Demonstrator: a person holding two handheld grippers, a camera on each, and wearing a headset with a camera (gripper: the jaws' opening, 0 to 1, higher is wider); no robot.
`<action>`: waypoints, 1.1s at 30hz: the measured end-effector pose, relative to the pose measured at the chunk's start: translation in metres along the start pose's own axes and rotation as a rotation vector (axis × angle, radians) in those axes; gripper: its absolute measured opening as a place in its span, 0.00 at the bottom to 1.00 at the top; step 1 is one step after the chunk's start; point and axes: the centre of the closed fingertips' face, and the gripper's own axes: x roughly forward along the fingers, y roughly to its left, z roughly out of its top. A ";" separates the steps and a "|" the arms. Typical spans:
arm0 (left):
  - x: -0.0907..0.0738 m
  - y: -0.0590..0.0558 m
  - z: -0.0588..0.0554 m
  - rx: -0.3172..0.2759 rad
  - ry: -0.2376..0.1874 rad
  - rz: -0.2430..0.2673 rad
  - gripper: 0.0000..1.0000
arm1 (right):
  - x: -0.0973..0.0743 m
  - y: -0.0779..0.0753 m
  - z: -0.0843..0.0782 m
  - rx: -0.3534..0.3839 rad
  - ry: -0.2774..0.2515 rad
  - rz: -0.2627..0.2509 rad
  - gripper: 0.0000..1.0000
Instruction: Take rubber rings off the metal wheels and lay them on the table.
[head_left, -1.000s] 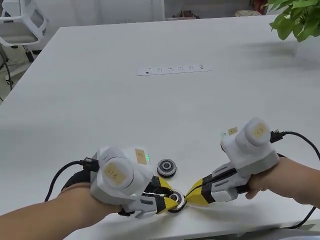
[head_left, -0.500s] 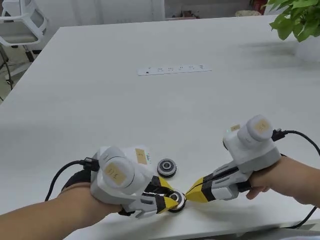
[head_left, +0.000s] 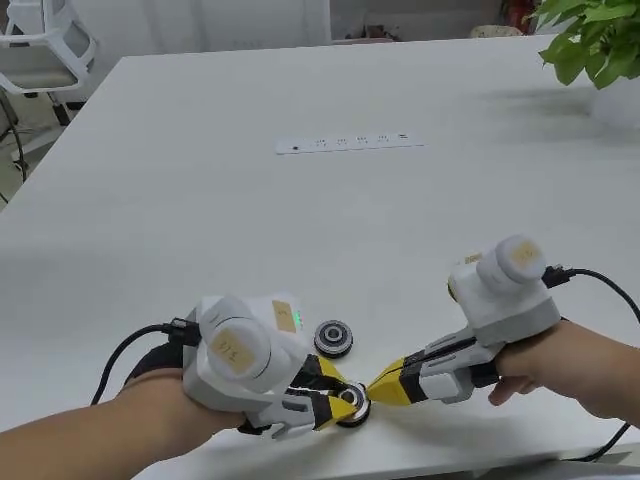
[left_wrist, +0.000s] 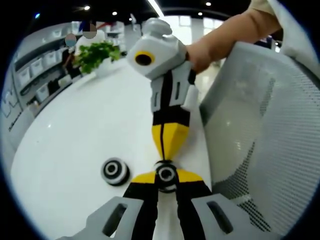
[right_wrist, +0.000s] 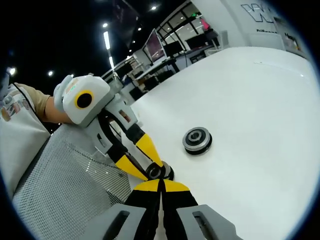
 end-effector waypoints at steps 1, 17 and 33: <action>0.000 0.000 0.000 0.000 0.000 0.002 0.12 | 0.000 0.000 0.001 0.000 0.000 -0.001 0.00; 0.000 0.001 0.000 0.001 0.005 0.003 0.12 | 0.004 0.006 0.003 -0.019 -0.008 0.027 0.00; 0.000 0.001 0.000 0.002 0.002 0.001 0.12 | 0.008 0.034 0.017 -0.025 -0.069 0.146 0.00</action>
